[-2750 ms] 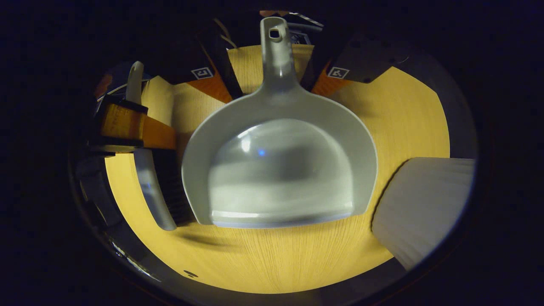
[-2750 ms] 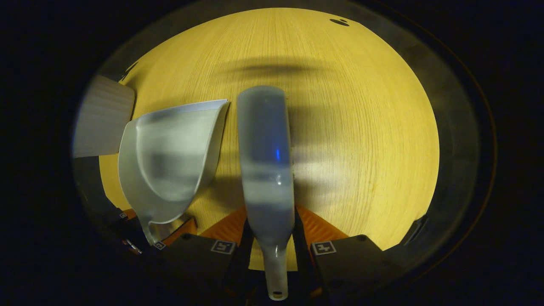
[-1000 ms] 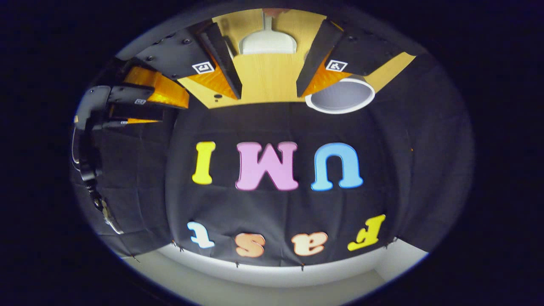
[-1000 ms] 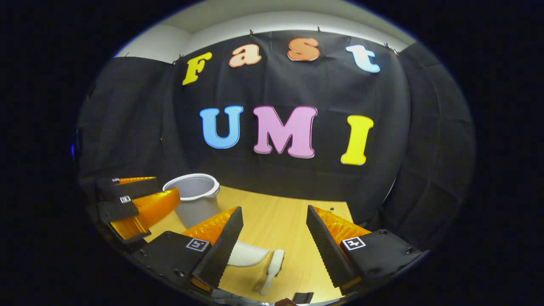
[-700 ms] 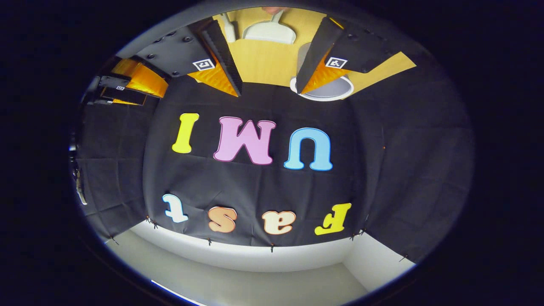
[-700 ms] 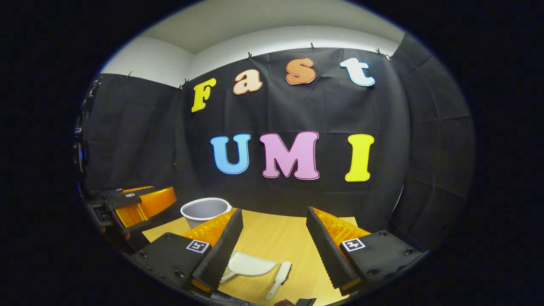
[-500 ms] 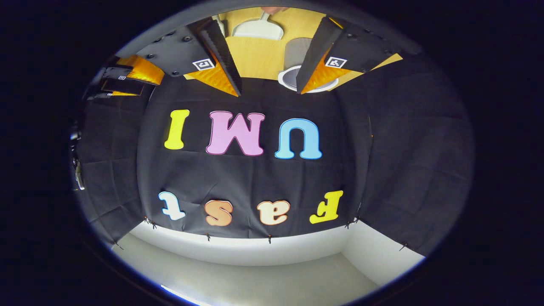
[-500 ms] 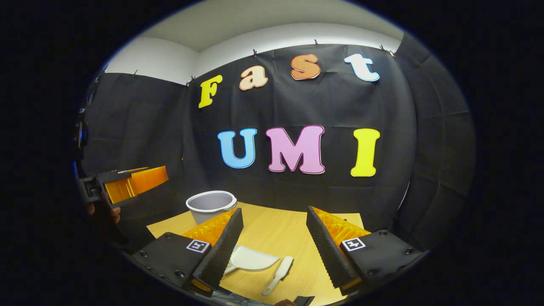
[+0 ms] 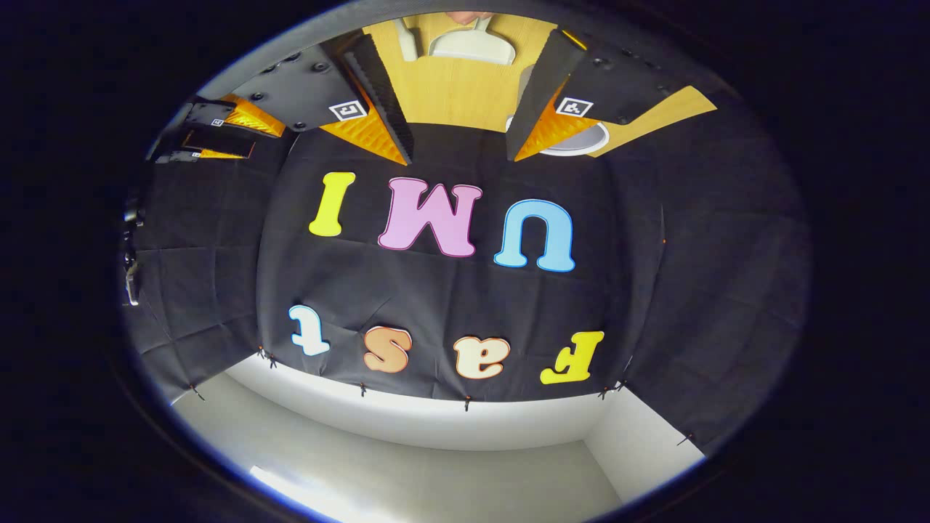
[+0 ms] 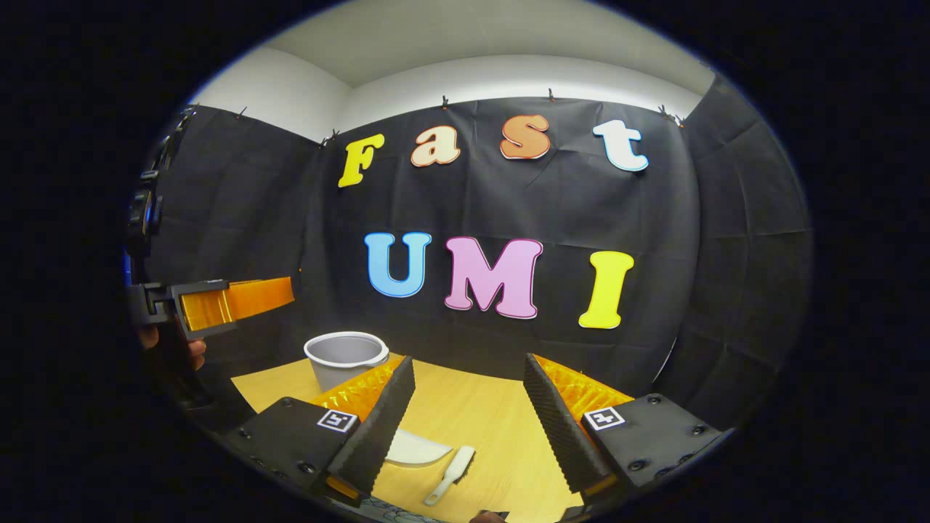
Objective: Pick up the small broom and dustpan from the desktop, sweep the trash into the dustpan with the broom, and then empty the trash into the garbage bin.
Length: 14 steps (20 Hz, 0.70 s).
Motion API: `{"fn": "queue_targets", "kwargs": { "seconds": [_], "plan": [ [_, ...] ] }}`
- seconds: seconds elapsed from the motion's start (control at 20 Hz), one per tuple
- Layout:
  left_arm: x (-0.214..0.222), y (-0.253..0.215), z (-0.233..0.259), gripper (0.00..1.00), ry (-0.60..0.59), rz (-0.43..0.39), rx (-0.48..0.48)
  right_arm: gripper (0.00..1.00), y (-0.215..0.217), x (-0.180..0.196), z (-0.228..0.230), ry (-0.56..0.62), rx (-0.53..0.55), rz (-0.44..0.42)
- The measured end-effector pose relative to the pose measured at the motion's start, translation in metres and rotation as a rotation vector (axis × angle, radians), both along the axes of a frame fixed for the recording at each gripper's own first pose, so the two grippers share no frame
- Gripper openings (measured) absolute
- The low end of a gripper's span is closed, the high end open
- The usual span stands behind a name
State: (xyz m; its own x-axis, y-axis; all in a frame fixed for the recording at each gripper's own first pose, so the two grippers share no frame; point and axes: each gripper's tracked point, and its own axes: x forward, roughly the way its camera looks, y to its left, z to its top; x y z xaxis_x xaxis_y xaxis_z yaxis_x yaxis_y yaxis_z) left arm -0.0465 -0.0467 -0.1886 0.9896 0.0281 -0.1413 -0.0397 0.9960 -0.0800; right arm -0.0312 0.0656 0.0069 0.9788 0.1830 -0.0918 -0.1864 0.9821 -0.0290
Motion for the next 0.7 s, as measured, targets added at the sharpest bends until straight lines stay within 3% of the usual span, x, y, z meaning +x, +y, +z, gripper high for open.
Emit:
{"fn": "queue_targets", "kwargs": {
  "seconds": [0.1,0.15,0.2,0.25,0.35,0.4,0.7],
  "plan": [
    [-0.005,0.006,-0.002,0.74,0.006,-0.013,0.008,0.92,0.012,0.001,0.0,0.009,0.007,-0.005],
    [-0.005,0.011,0.001,0.8,-0.006,-0.014,0.016,0.92,0.019,-0.001,0.004,0.003,0.012,-0.004],
    [-0.005,0.014,0.001,0.74,-0.006,-0.016,0.021,0.92,0.026,0.001,0.006,-0.001,0.013,-0.004],
    [-0.005,0.013,-0.002,0.74,0.002,-0.023,0.026,0.97,0.033,0.001,0.006,0.0,0.006,0.002],
    [-0.006,0.015,0.002,0.8,-0.003,-0.032,0.043,0.93,0.047,0.0,0.006,-0.002,-0.01,0.018],
    [-0.005,0.015,0.005,0.74,-0.011,-0.035,0.05,0.93,0.05,0.0,0.006,-0.004,-0.017,0.024],
    [-0.002,0.003,0.006,0.77,-0.022,-0.08,0.036,0.97,0.05,0.001,0.011,-0.006,-0.017,0.013]
  ]
}}
